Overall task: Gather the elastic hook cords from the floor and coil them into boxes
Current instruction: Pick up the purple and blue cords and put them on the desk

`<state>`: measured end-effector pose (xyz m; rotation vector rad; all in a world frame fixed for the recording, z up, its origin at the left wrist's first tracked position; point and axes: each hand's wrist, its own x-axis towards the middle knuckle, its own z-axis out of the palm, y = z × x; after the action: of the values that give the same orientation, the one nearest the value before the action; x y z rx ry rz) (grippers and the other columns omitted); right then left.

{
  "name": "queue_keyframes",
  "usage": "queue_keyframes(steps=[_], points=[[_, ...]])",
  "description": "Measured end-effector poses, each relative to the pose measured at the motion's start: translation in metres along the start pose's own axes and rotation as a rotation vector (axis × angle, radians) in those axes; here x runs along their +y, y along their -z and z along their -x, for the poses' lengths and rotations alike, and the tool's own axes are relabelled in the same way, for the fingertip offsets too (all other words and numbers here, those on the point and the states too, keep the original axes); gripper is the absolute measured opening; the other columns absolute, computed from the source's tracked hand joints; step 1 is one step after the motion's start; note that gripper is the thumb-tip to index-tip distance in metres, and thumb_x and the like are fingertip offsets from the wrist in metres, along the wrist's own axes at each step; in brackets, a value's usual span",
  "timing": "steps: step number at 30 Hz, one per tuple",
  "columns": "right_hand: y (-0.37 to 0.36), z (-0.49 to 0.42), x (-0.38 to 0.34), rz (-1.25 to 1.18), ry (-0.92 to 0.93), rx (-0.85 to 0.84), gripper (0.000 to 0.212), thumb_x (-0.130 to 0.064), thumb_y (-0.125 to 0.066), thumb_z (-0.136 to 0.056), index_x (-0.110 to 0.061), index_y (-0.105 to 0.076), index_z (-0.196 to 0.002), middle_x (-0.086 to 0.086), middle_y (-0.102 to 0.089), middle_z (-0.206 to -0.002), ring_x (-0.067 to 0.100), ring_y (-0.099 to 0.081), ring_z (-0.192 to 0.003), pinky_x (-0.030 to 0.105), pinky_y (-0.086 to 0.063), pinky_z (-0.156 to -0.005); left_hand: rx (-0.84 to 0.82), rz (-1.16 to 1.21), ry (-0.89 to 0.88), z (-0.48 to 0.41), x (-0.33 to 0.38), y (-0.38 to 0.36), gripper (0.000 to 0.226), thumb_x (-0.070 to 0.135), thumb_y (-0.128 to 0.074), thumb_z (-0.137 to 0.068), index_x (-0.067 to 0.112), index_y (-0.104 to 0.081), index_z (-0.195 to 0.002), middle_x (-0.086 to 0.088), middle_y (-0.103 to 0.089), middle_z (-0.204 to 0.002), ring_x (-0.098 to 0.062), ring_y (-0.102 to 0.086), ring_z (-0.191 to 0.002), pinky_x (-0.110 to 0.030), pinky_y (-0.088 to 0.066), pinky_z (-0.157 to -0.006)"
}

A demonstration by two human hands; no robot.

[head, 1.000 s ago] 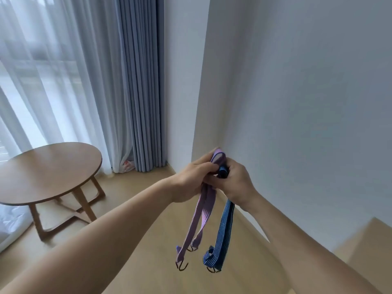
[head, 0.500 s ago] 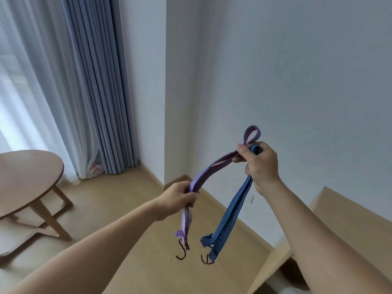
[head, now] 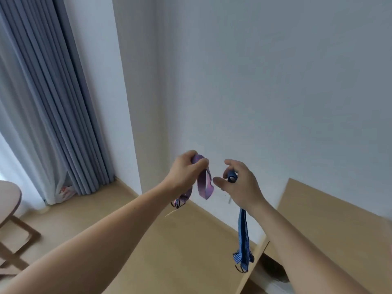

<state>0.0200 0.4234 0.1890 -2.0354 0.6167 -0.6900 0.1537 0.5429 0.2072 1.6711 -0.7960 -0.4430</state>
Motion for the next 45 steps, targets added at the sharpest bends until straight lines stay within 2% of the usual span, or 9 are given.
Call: queue_keyframes(steps=[6, 11, 18, 23, 26, 32, 37, 41, 45], points=[[0.030, 0.007, 0.029, -0.231, -0.083, -0.115, 0.026, -0.023, -0.082, -0.074, -0.019, -0.057, -0.069, 0.000, -0.064, -0.059, 0.019, -0.063, -0.057, 0.039, -0.054, -0.064, -0.094, 0.385, 0.014, -0.013, 0.029, -0.069, 0.042, 0.045, -0.067, -0.080, 0.007, -0.059, -0.097, -0.006, -0.075, -0.101, -0.020, -0.067, -0.084, -0.042, -0.055, -0.079], [0.082, 0.001, 0.053, -0.397, -0.120, -0.024, 0.023, -0.032, -0.078, -0.082, -0.014, -0.069, -0.094, 0.000, -0.064, -0.057, 0.010, -0.054, -0.044, 0.014, -0.041, -0.045, -0.018, 0.513, -0.004, -0.022, 0.030, -0.107, 0.046, 0.049, -0.069, -0.079, 0.011, -0.043, -0.083, 0.000, -0.059, -0.060, -0.026, -0.059, -0.064, -0.047, -0.053, -0.075], [0.156, -0.019, 0.044, -0.713, -0.070, -0.010, 0.045, -0.052, -0.064, -0.089, -0.011, -0.050, -0.076, 0.003, -0.050, -0.061, 0.014, -0.037, -0.046, 0.025, -0.027, -0.042, -0.312, 0.070, 0.035, -0.011, 0.018, -0.168, 0.071, 0.044, -0.085, -0.058, 0.036, -0.051, -0.119, 0.000, -0.053, -0.073, -0.016, -0.052, -0.059, -0.027, -0.047, -0.059], [0.183, -0.027, 0.042, -0.827, -0.072, 0.031, 0.041, -0.047, -0.057, -0.095, -0.014, -0.045, -0.074, 0.002, -0.050, -0.065, 0.014, -0.039, -0.050, 0.024, -0.029, -0.043, -0.574, -0.133, 0.058, -0.002, 0.016, -0.214, 0.054, 0.037, -0.081, -0.060, 0.002, -0.066, -0.097, -0.006, -0.053, -0.080, -0.019, -0.045, -0.067, -0.031, -0.040, -0.064], [0.198, -0.028, 0.046, -0.925, -0.081, 0.098, 0.040, -0.046, -0.055, -0.096, -0.017, -0.043, -0.072, -0.001, -0.051, -0.065, 0.013, -0.041, -0.050, 0.023, -0.029, -0.043, -0.667, 0.021, 0.143, -0.001, 0.020, -0.226, 0.021, 0.013, -0.076, -0.076, 0.002, -0.069, -0.092, -0.006, -0.068, -0.090, -0.018, -0.039, -0.057, -0.029, -0.033, -0.056], [0.235, -0.032, 0.066, -0.990, -0.138, 0.399, 0.039, -0.046, -0.053, -0.098, -0.018, -0.041, -0.073, -0.003, -0.050, -0.062, 0.012, -0.042, -0.047, 0.022, -0.031, -0.040, -0.747, -0.093, 0.137, -0.013, 0.015, -0.257, 0.033, 0.017, -0.082, -0.075, 0.005, -0.051, -0.075, -0.011, -0.047, -0.068, -0.018, -0.040, -0.052, -0.028, -0.035, -0.051], [0.269, -0.012, 0.119, -0.254, -0.161, 0.628, 0.026, -0.040, -0.062, -0.090, -0.016, -0.057, -0.082, -0.004, -0.064, -0.068, 0.013, -0.057, -0.058, 0.027, -0.046, -0.054, -0.668, -0.099, 0.040, -0.032, 0.020, -0.280, 0.020, 0.015, -0.075, -0.076, 0.013, -0.057, -0.082, 0.004, -0.046, -0.062, -0.015, -0.039, -0.051, -0.027, -0.035, -0.050], [0.279, 0.016, 0.166, 0.564, -0.151, 0.512, 0.034, -0.025, -0.070, -0.086, -0.017, -0.063, -0.118, -0.004, -0.063, -0.121, 0.019, -0.053, -0.120, 0.039, -0.042, -0.100, -0.787, -0.073, 0.000, -0.057, 0.050, -0.293, 0.025, 0.012, -0.071, -0.078, 0.007, -0.058, -0.099, 0.000, -0.056, -0.065, -0.016, -0.039, -0.051, -0.026, -0.033, -0.048], [0.273, 0.039, 0.171, 0.511, 0.013, 0.354, 0.035, -0.033, -0.045, -0.094, -0.020, -0.066, -0.119, -0.003, -0.063, -0.126, 0.020, -0.049, -0.128, 0.036, -0.035, -0.107, -0.905, -0.097, -0.093, -0.074, 0.074, -0.315, 0.014, 0.010, -0.070, -0.081, 0.003, -0.061, -0.090, 0.001, -0.058, -0.063, -0.017, -0.040, -0.052, -0.026, -0.034, -0.050]])
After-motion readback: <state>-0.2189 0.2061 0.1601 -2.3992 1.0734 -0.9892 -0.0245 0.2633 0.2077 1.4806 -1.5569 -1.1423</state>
